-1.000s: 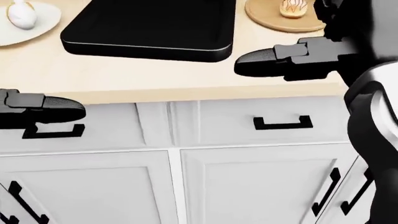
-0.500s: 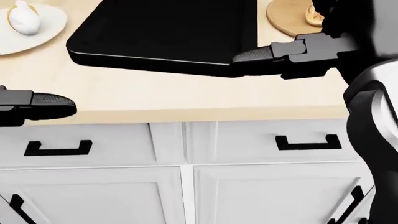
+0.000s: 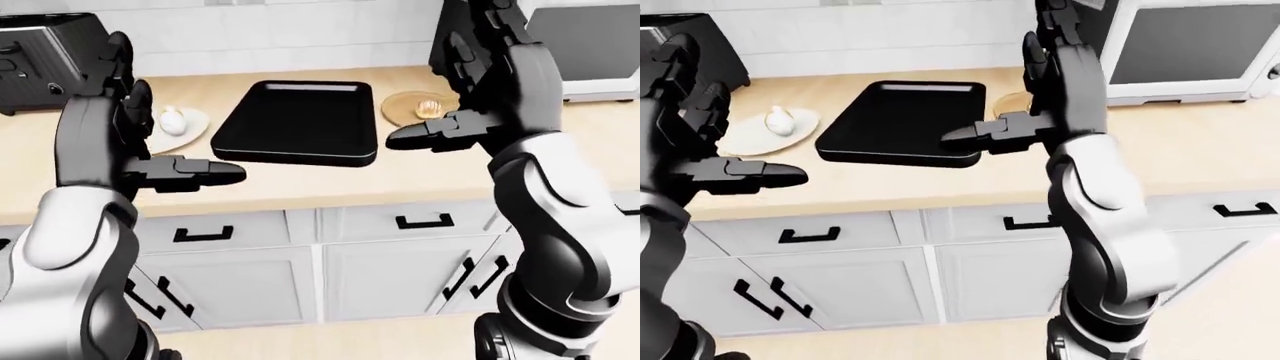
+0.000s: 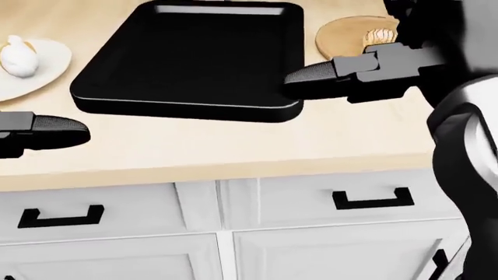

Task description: Move the dessert items from the plate to the tray.

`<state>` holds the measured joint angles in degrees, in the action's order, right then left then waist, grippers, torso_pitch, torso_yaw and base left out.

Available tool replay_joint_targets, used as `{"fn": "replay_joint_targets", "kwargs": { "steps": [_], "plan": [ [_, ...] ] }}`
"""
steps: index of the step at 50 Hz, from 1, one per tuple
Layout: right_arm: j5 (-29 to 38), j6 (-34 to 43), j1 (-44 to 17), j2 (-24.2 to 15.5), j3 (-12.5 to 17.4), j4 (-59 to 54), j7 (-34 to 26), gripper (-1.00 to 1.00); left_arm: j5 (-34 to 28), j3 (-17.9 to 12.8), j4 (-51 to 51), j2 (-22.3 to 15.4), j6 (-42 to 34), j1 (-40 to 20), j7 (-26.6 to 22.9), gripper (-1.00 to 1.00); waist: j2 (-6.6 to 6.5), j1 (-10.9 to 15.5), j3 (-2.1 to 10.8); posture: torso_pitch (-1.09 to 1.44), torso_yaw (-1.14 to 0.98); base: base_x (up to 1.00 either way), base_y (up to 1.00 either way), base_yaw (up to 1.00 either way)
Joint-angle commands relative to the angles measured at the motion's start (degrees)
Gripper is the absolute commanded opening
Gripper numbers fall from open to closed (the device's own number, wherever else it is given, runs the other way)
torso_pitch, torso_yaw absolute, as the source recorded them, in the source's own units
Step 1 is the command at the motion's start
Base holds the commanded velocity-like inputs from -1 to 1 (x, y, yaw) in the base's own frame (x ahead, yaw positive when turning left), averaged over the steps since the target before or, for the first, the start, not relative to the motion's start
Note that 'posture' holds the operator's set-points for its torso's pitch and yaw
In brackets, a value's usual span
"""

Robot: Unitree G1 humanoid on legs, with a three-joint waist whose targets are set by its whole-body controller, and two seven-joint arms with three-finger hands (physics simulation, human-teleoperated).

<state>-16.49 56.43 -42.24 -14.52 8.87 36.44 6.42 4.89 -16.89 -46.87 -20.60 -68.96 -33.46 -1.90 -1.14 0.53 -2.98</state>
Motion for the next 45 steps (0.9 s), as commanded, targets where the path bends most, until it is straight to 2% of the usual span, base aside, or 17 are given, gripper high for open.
{"fn": "replay_joint_targets", "kwargs": {
  "steps": [1, 4, 7, 14, 19, 20, 23, 27, 29, 30, 31, 34, 37, 39, 40, 41, 45],
  "plan": [
    [0.3, -1.8, -1.4, -0.4, 1.0, 1.2, 0.2, 1.0, 0.2, 0.0, -1.1, -0.3, 1.9, -1.1, -0.1, 1.0, 0.24, -0.1, 0.68, 0.0, 0.0, 0.19, 0.0, 0.0],
    [0.4, -2.0, -1.4, -0.5, 0.9, 1.0, 0.3, 1.0, 0.1, 0.0, -1.1, -0.4, 2.1, -1.0, -0.2, 1.0, 4.21, 0.1, 0.79, 0.0, 0.0, 0.22, 0.0, 0.0],
    [0.3, -2.0, -1.3, -0.4, 0.9, 1.0, 0.2, 1.0, 0.1, 0.1, -1.0, -0.4, 2.1, -1.1, -0.1, 1.0, 4.3, 0.1, 0.66, 0.0, 0.0, 0.22, 0.0, 0.0],
    [0.8, -2.3, -0.8, -0.5, 0.6, 1.2, -0.1, 1.0, -0.1, 0.1, -0.6, -0.3, 2.7, -0.8, -0.3, 1.0, 1.33, -0.3, 0.41, 0.0, 0.0, 0.22, 0.0, 0.0],
    [1.2, -2.2, -1.0, -0.4, 0.6, 1.4, -0.2, 1.0, -0.1, 0.0, -0.9, -0.5, 2.1, -1.2, -0.3, 1.0, -4.05, -1.2, 1.47, 0.0, 0.0, 0.23, 0.04, 0.0],
    [1.3, -2.2, -0.9, -0.4, 0.5, 1.4, -0.2, 1.0, 0.0, -0.2, -1.3, -0.4, 1.8, -1.3, -0.4, 1.0, -4.08, -1.5, 2.16, 0.0, 0.0, 0.23, 0.1, 0.0],
    [1.5, -1.8, -1.1, -0.4, 0.5, 1.7, -0.3, 1.0, 0.0, -0.2, -1.4, -0.5, 1.7, -1.3, -0.4, 1.0, -3.09, -0.9, 0.89, 0.0, 0.0, 0.23, 0.18, 0.0],
    [1.7, -1.9, -1.4, -0.3, 0.3, 1.4, -0.5, 1.0, 0.0, -0.2, -1.2, -0.6, 1.7, -1.3, -0.4, 1.0, 1.29, -0.2, 0.22, 0.0, 0.0, 0.23, 0.32, 0.0],
    [1.8, -2.2, -1.4, -0.2, 0.4, 1.1, -0.5, 1.0, -0.1, 0.1, -1.0, -0.7, 2.0, -1.2, -0.4, 1.0, 4.39, 0.0, 1.21, 0.0, 0.0, 0.24, 0.32, 0.0],
    [1.9, -2.2, -1.4, -0.2, 0.4, 1.0, -0.5, 1.0, -0.2, 0.0, -1.1, -0.7, 1.8, -1.3, -0.4, 1.0, 2.41, -0.8, 0.97, 0.0, 0.0, 0.23, 0.3, 0.0],
    [1.8, -2.2, -1.3, -0.1, 0.5, 1.2, -0.6, 1.0, -0.1, 0.0, -1.3, -0.7, 1.7, -1.4, -0.5, 1.0, 3.94, -0.3, 1.0, 0.0, 0.0, 0.22, 0.2, 0.0],
    [2.0, -1.9, -1.3, -0.2, 0.5, 1.3, -0.6, 1.0, -0.2, 0.0, -1.4, -0.6, 1.6, -1.3, -0.5, 1.0, 2.98, -0.7, 1.48, 0.0, 0.0, 0.16, 0.1, 0.0],
    [2.1, -2.3, -1.3, -0.2, 0.5, 1.1, -0.7, 1.0, -0.4, 0.0, -1.6, -0.7, 1.5, -1.3, -0.7, 1.0, -0.84, -1.3, 0.76, 0.0, 0.0, 0.07, 0.0, 0.0],
    [2.4, -2.3, -1.2, -0.3, 0.2, 1.4, -0.7, 1.0, -0.5, 0.2, -1.8, -0.6, 1.5, -1.2, -0.7, 1.0, -4.72, -1.4, 3.15, 0.0, 0.0, 0.07, 0.02, 0.0],
    [2.4, -2.2, -1.1, -0.2, 0.2, 1.6, -0.8, 1.0, -0.6, 0.2, -1.7, -0.7, 1.5, -1.2, -0.7, 1.0, -2.95, -0.8, 1.89, 0.0, 0.0, 0.08, 0.12, 0.0],
    [2.4, -2.1, -1.1, -0.1, 0.3, 1.6, -0.8, 1.0, -0.6, 0.1, -1.8, -0.6, 1.5, -1.2, -0.8, 1.0, -3.35, -0.8, 1.45, 0.0, 0.0, 0.07, 0.16, 0.0],
    [2.5, -2.2, -0.9, 0.0, 0.4, 1.9, -1.0, 1.0, -0.6, -0.1, -2.2, -0.6, 1.3, -1.0, -0.9, 1.0, -0.48, -0.3, 1.51, 0.0, 0.0, 0.11, 0.17, 0.0]
  ]
}}
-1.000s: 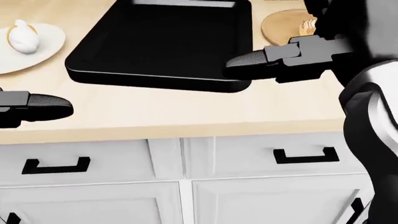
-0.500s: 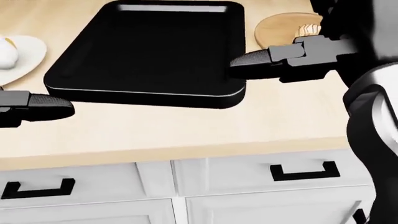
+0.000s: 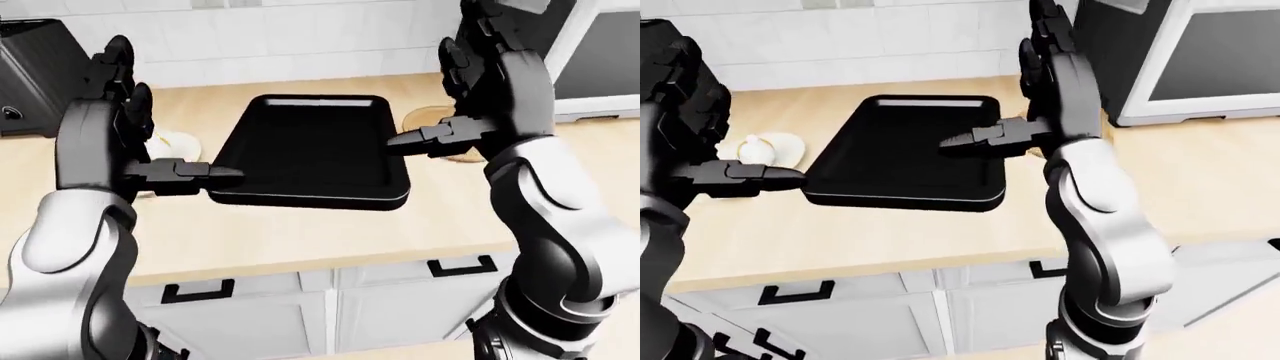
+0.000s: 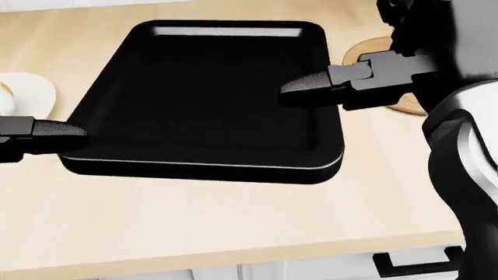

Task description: Move the dessert items from the plate to the tray.

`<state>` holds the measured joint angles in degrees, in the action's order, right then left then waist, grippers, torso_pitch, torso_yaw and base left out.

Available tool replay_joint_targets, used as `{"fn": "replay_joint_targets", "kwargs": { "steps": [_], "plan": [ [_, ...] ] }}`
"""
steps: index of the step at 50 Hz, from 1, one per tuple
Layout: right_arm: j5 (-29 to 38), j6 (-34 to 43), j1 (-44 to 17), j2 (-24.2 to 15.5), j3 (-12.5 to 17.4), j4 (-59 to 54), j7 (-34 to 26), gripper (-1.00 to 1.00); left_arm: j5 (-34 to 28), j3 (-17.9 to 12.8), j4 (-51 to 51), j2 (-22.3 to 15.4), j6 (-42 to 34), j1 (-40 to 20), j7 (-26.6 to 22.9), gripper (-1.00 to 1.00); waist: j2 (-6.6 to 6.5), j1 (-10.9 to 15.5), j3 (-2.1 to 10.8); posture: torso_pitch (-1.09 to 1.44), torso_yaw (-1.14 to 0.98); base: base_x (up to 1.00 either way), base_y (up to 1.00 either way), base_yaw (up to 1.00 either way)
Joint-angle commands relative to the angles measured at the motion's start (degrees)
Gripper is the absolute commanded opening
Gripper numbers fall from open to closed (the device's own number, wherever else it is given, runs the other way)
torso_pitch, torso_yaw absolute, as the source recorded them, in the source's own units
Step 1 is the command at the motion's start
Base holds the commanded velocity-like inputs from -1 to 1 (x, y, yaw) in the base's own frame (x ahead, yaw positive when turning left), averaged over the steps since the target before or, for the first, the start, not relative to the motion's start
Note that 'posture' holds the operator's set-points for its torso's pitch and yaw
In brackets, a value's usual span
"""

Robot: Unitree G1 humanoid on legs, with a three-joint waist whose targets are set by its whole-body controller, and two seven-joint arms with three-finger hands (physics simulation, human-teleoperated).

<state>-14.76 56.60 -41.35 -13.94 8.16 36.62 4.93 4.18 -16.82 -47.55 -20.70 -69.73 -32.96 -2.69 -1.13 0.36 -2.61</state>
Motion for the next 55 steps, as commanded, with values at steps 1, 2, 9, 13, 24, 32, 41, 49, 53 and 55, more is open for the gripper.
{"fn": "replay_joint_targets", "kwargs": {
  "steps": [1, 2, 9, 13, 24, 32, 41, 49, 53, 55],
  "plan": [
    [0.8, -2.4, -1.7, -0.6, 1.1, 1.6, 0.4, 1.0, 0.1, -0.3, -1.7, -0.4, 2.0, -1.5, -0.2, 1.0, 0.19, -0.1, 0.7, 0.0, 0.0, 0.13, 0.16, 0.0],
    [0.7, -2.5, -1.7, -0.5, 1.1, 1.6, 0.3, 1.0, 0.0, -0.2, -1.6, -0.4, 2.2, -1.3, -0.2, 1.0, 0.84, -0.1, 0.48, 0.0, 0.0, 0.12, 0.17, 0.0],
    [0.9, -2.8, -1.4, -0.4, 1.2, 0.9, 0.7, 1.0, -0.4, -0.1, -1.1, -0.3, 3.1, -0.8, -0.3, 1.0, 1.67, -0.4, 0.96, 0.0, 0.0, 0.06, 0.06, 0.0],
    [1.2, -3.3, -1.1, -0.7, 0.8, 1.5, 0.2, 1.0, -0.4, -0.2, -1.2, -0.3, 2.9, -0.9, -0.4, 1.0, 0.77, -0.5, 1.12, 0.0, 0.0, 0.0, 0.0, 0.0],
    [0.5, -1.5, -2.4, 0.3, 2.4, 1.0, 1.4, 1.0, -0.6, -0.3, -1.7, -0.4, 2.3, -1.0, -0.7, 1.0, 2.27, 0.9, 0.6, 0.0, 0.0, 0.01, 0.02, 0.29],
    [-0.9, -1.7, -2.4, -1.3, 2.3, 0.5, 3.4, 1.0, -0.5, -0.6, -1.6, -0.3, 2.5, -0.9, -0.8, 1.0, 1.07, 0.1, 1.14, 0.0, 0.0, 0.0, 0.0, 0.0],
    [0.1, 0.6, -3.7, -2.8, 2.3, -0.1, 4.0, 1.0, -0.6, -0.7, -2.0, -0.5, 2.3, -0.6, -0.9, 1.0, 0.73, -0.5, 0.9, 0.0, 0.0, 0.02, 0.0, 0.0],
    [11.0, 4.0, -15.7, -9.2, -2.3, -15.1, -1.1, 1.0, -0.6, -0.8, -0.6, -0.3, 4.1, 0.3, -0.8, 1.0, 0.94, -0.6, 0.6, 0.0, 0.0, 0.0, 0.0, 0.0],
    [16.9, -2.3, -25.4, -10.3, -2.7, -33.1, -7.5, 1.0, -0.5, -0.9, -0.6, -0.4, 4.0, 0.1, -0.8, 1.0, 0.66, -0.8, 0.46, 0.0, 0.0, 0.0, 0.0, 0.0],
    [22.3, -9.2, -29.1, -11.8, -4.5, -45.3, -9.1, 1.0, -0.5, -0.8, -0.1, -0.3, 4.7, 0.5, -0.7, 1.0, 0.58, -0.9, 0.46, 0.0, 0.0, 0.0, 0.0, 0.0]
  ]
}}
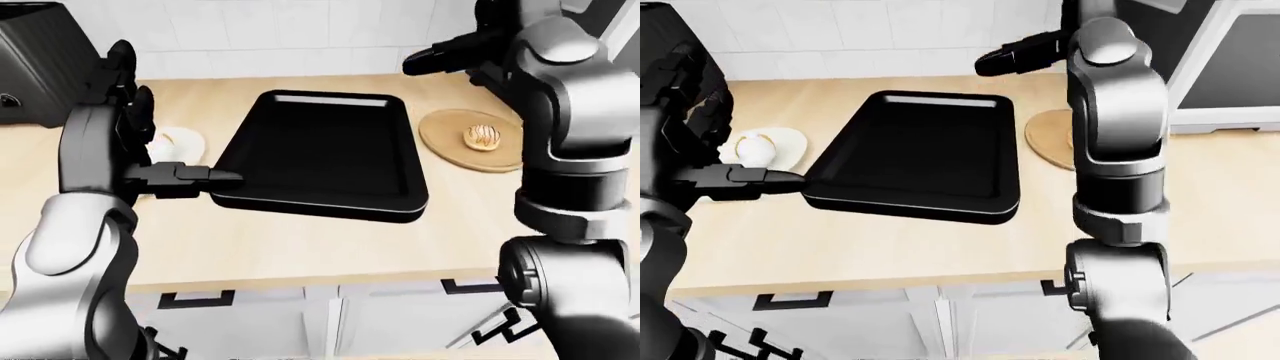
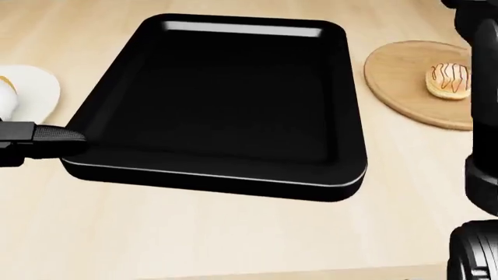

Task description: Move the dessert items from the plate to the tray.

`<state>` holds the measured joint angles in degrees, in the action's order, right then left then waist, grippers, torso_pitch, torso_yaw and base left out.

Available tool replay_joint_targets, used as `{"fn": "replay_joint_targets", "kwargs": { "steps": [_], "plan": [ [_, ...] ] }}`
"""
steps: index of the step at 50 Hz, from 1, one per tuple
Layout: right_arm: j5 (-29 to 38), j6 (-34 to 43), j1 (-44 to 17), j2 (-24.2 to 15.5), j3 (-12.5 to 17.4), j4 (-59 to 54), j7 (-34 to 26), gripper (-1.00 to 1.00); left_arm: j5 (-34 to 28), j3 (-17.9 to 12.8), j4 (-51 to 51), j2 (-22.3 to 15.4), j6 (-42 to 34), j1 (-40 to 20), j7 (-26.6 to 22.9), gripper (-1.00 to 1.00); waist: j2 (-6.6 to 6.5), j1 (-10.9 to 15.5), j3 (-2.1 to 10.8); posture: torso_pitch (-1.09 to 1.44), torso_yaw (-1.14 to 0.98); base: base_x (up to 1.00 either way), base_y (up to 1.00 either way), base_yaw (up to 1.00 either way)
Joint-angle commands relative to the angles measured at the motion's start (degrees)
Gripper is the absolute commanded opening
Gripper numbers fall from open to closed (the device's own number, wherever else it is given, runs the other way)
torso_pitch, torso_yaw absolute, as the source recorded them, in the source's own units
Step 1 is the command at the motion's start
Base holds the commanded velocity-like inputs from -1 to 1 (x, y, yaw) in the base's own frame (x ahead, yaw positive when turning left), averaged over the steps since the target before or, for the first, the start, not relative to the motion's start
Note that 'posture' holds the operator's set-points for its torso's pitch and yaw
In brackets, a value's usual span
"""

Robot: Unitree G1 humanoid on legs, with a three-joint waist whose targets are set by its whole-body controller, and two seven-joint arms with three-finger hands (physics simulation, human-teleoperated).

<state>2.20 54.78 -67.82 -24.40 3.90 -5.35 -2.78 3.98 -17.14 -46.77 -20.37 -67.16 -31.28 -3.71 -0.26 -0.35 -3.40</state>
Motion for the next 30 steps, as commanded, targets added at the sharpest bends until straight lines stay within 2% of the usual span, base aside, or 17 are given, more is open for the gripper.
{"fn": "replay_joint_targets", "kwargs": {
  "steps": [1, 2, 3, 4, 5, 6, 9, 13, 19, 30],
  "plan": [
    [8.5, -13.3, -4.8, -0.9, 0.5, -11.4, 1.3, 1.0, -0.3, -0.4, -0.8, -0.6, 2.2, -1.2, 0.3, 1.0, -0.34, -0.2, 1.19, 0.0, 0.0, 0.0, 0.0, 0.0],
    [8.0, -14.4, -7.6, -0.6, 1.7, -18.3, -0.7, 1.0, -0.3, -0.3, -0.7, -0.5, 2.3, -1.1, 0.3, 1.0, -0.47, -0.2, 1.18, 0.0, 0.0, 0.0, 0.0, 0.0],
    [8.9, -17.2, -9.2, -0.8, 1.7, -23.1, -1.5, 1.0, -0.4, -0.2, -0.6, -0.4, 2.5, -1.0, 0.4, 1.0, -0.55, -0.3, 1.34, 0.0, 0.0, 0.0, 0.0, 0.0],
    [11.5, -21.6, -11.4, -1.6, 0.5, -29.9, -1.4, 1.0, -0.4, -0.2, -0.5, -0.4, 2.4, -1.1, 0.4, 1.0, -0.53, -0.3, 1.48, 0.0, 0.0, 0.0, 0.0, 0.0],
    [11.7, -24.5, -14.4, -1.5, 1.6, -36.8, -1.2, 1.0, -0.5, -0.1, -0.6, -0.6, 2.0, -1.5, 0.4, 1.0, -0.52, -0.3, 1.54, 0.0, 0.0, 0.0, 0.0, 0.0],
    [13.8, -27.4, -16.6, -1.9, 0.5, -43.3, -1.0, 1.0, -0.5, 0.0, -0.6, -0.7, 1.8, -1.7, 0.4, 1.0, -0.59, -0.3, 1.66, 0.0, 0.0, 0.0, 0.0, 0.0],
    [17.7, -33.2, -20.7, -2.5, 0.0, -54.9, 0.3, 1.0, -0.5, 0.2, -0.1, -0.6, 2.2, -1.7, 0.4, 1.0, -0.75, -0.2, 1.83, 0.0, 0.0, 0.0, 0.0, 0.0],
    [22.4, -36.2, -22.5, -3.3, -0.7, -61.5, 0.9, 1.0, -0.6, 0.4, 0.2, -0.6, 2.2, -1.9, 0.4, 1.0, -0.87, 0.0, 1.9, 0.0, 0.0, 0.0, 0.0, 0.0],
    [28.5, -39.7, -22.6, -4.4, -1.1, -65.3, 2.0, 1.0, -0.3, -0.3, -0.2, -0.8, 1.4, -2.4, 0.1, 1.0, -0.93, 0.2, 1.88, 0.0, 0.0, 0.0, 0.0, 0.0],
    [33.9, -39.1, -20.1, -6.6, 0.3, -67.5, -1.1, 1.0, -0.9, 0.4, 0.1, -0.7, 2.0, -1.9, 0.1, 1.0, -0.51, 0.4, 2.16, 0.0, 0.0, 0.0, 0.0, 0.0]
  ]
}}
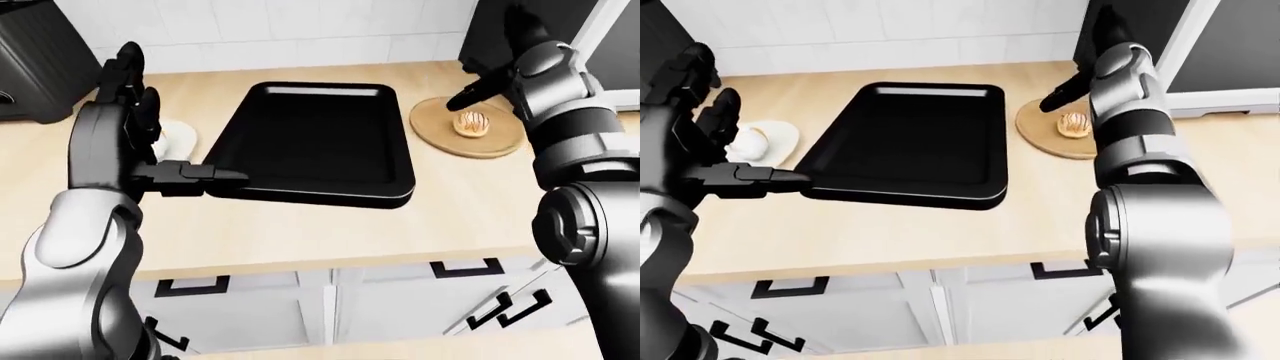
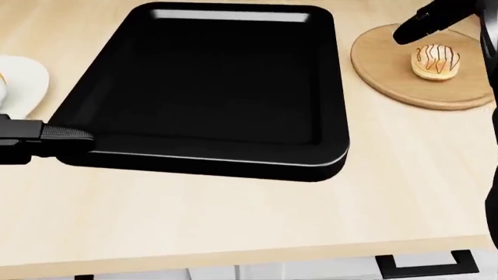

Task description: Move the dessert items from the plate to the tray.

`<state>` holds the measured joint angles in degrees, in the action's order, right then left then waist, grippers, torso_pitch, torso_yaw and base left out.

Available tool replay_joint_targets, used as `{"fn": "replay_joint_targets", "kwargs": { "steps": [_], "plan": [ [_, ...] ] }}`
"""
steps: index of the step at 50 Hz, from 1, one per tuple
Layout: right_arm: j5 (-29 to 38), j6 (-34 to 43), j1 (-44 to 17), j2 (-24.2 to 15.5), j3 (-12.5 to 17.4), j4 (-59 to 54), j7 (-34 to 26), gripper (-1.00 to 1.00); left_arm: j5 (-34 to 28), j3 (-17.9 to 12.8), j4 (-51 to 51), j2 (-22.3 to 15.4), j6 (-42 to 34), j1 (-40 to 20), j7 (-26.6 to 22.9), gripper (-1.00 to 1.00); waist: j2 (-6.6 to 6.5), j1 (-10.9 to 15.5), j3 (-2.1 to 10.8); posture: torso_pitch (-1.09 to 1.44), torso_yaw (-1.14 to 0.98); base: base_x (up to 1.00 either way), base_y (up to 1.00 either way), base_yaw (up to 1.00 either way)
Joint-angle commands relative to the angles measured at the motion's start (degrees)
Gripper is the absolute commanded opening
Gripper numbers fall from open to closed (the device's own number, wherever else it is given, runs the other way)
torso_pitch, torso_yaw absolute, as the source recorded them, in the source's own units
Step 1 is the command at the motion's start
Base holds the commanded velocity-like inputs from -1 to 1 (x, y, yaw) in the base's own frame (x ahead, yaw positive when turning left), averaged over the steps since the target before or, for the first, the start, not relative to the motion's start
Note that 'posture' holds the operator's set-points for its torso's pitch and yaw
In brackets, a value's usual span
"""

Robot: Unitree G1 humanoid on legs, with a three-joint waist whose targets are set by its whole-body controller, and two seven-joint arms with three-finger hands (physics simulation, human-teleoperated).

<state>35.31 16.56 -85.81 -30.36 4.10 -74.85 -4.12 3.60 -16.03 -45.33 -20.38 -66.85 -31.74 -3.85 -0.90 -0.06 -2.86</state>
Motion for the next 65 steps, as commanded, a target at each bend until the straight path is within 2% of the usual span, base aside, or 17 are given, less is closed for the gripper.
{"fn": "replay_joint_targets", "kwargs": {
  "steps": [1, 8, 19, 25, 34, 45, 48, 65],
  "plan": [
    [0.9, -0.8, -1.9, -0.6, 0.4, 1.9, 0.4, 1.0, -0.4, -0.8, -1.4, -0.6, 1.6, -1.4, 0.2, 1.0, 0.16, 0.1, 1.63, 0.0, 0.0, 0.0, 0.0, 0.0],
    [-0.2, 0.8, -0.6, -0.7, 2.5, 1.1, 0.6, 1.0, -0.5, -0.8, -1.4, -0.5, 1.6, -1.3, 0.1, 1.0, 0.25, 0.1, 1.71, 0.0, 0.0, 0.0, 0.0, 0.0],
    [-1.4, 1.9, 1.3, -0.8, 2.8, 0.5, 1.3, 1.0, -0.7, -0.8, -1.7, -0.5, 1.3, -1.2, -0.1, 1.0, 0.45, 0.2, 1.87, 0.0, 0.0, 0.0, 0.0, 0.0],
    [-4.1, 3.1, 2.6, -0.1, 4.3, -0.1, 2.3, 1.0, -0.4, -1.4, -2.0, -0.7, 0.8, -1.6, -0.3, 1.0, 0.54, 0.2, 1.9, 0.0, 0.0, 0.0, 0.0, 0.0],
    [-8.3, 4.6, 4.3, 0.3, 5.8, -0.5, 4.7, 1.0, -0.9, -0.7, -2.2, -0.8, 0.8, -1.3, -0.2, 1.0, 0.68, 0.4, 2.01, 0.0, 0.0, 0.0, 0.0, 0.0],
    [-12.4, 6.5, 5.1, 0.3, 6.6, -0.7, 6.5, 1.0, -1.6, -0.5, -2.5, -0.5, 0.8, -1.2, -0.5, 1.0, 0.8, 0.4, 2.0, 0.0, 0.0, 0.0, 0.0, 0.0],
    [-14.7, 7.3, 5.1, 0.2, 7.9, -0.7, 8.1, 1.0, -1.8, -0.3, -2.6, -0.4, 0.9, -1.0, -0.6, 1.0, 0.85, 0.5, 2.0, 0.0, 0.0, 0.0, 0.0, 0.0],
    [-17.4, 7.5, 6.0, -0.7, 7.6, -1.0, 10.9, 1.0, -2.6, -0.5, -3.5, -0.2, 0.6, -0.7, -1.3, 1.0, 1.05, 0.6, 1.94, 0.0, 0.0, 0.0, 0.0, 0.0]
  ]
}}
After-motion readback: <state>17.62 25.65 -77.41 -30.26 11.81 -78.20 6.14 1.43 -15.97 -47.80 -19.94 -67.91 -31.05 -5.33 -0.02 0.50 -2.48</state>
